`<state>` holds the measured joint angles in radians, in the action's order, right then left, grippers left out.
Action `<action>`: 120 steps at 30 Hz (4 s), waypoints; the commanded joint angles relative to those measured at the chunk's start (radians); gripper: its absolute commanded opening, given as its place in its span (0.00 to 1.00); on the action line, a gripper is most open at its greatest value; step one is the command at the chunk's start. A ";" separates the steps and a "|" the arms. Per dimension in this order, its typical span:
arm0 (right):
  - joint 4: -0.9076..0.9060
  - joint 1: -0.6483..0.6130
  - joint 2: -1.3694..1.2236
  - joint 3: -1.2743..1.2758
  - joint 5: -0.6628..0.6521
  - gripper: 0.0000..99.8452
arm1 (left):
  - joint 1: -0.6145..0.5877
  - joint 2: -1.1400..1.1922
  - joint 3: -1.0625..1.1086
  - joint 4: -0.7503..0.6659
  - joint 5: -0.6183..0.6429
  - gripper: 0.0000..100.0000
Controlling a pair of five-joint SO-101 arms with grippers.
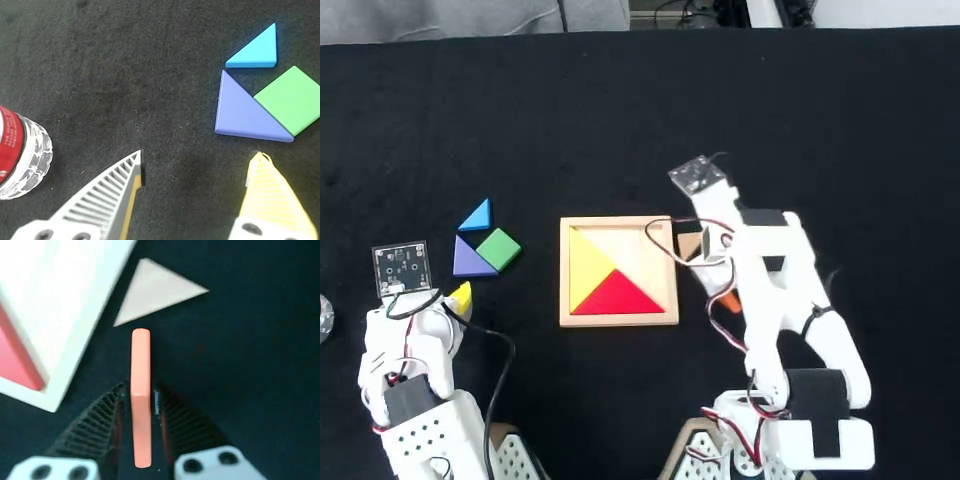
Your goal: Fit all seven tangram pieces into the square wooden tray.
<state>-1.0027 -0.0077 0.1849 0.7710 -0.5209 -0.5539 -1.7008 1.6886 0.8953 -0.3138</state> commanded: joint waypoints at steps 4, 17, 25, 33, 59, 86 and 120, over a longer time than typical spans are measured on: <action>0.003 0.037 0.001 -0.048 -0.009 0.01 | 0.013 -0.002 0.018 0.003 -0.012 0.33; -0.213 -0.190 -0.002 -0.292 0.269 0.01 | 0.013 -0.002 0.018 0.003 -0.012 0.33; -0.219 -0.371 -0.002 -0.369 0.571 0.01 | 0.013 -0.002 0.018 0.003 -0.012 0.33; -0.160 -0.396 -0.051 -0.372 0.603 0.01 | 0.013 -0.002 0.018 0.003 -0.012 0.33; -0.127 -0.431 -0.219 -0.378 0.760 0.01 | 0.012 -0.002 0.018 0.003 -0.012 0.33; -0.121 -0.334 -0.186 -0.417 0.615 0.13 | 0.012 -0.002 0.018 0.003 -0.012 0.33; -0.175 -0.374 -0.473 -0.661 0.425 0.08 | 0.013 -0.003 0.018 0.003 -0.012 0.33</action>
<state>-1.1638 -0.3882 -0.2954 0.1435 -0.0806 -0.5539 -1.7008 1.6886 0.8953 -0.3138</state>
